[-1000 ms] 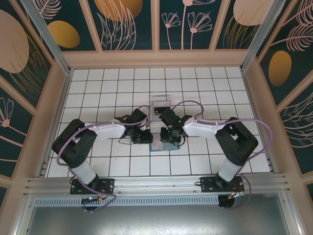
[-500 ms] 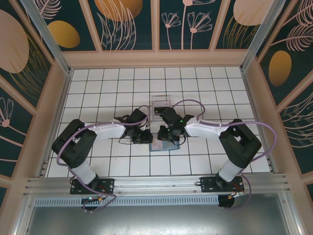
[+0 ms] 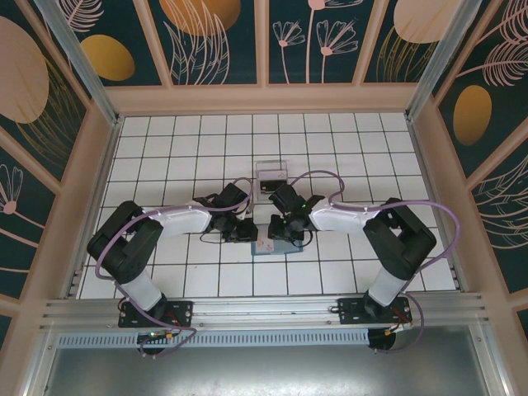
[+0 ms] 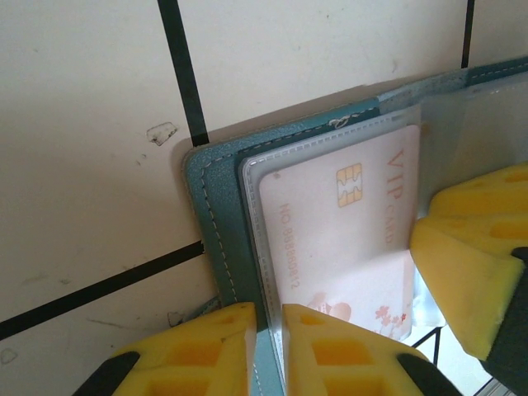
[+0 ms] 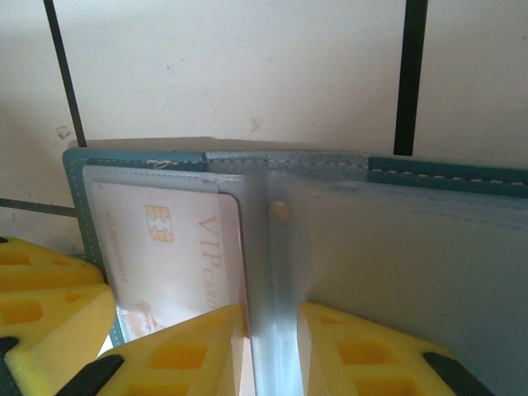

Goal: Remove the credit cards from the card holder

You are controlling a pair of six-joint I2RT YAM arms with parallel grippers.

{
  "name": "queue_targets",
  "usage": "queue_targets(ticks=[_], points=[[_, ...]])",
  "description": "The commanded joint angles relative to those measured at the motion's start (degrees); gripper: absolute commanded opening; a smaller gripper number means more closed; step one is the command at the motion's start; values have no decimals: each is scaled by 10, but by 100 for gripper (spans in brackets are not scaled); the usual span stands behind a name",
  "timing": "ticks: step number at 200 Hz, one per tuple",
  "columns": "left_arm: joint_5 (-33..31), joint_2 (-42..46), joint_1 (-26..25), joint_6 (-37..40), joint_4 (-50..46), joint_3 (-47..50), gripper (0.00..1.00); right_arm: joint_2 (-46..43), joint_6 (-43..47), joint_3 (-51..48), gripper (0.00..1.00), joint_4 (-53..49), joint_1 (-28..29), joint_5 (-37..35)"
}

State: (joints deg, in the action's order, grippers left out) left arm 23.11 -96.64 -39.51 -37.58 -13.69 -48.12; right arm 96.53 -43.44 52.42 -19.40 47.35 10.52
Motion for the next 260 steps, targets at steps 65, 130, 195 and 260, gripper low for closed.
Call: queue_targets(ticks=[65, 130, 195, 260], points=[[-15, 15, 0, -4, -27, 12, 19, 37, -6, 21, 28, -38, 19, -30], [-27, 19, 0, -5, -39, 7, 22, 33, -9, 20, 20, -48, 21, -47], [-41, 23, 0, -5, -59, -6, 26, 6, -14, 18, 13, -43, 21, -51], [-48, 34, 1, -11, -70, -20, 27, -29, -18, 14, 13, -37, 17, -49]])
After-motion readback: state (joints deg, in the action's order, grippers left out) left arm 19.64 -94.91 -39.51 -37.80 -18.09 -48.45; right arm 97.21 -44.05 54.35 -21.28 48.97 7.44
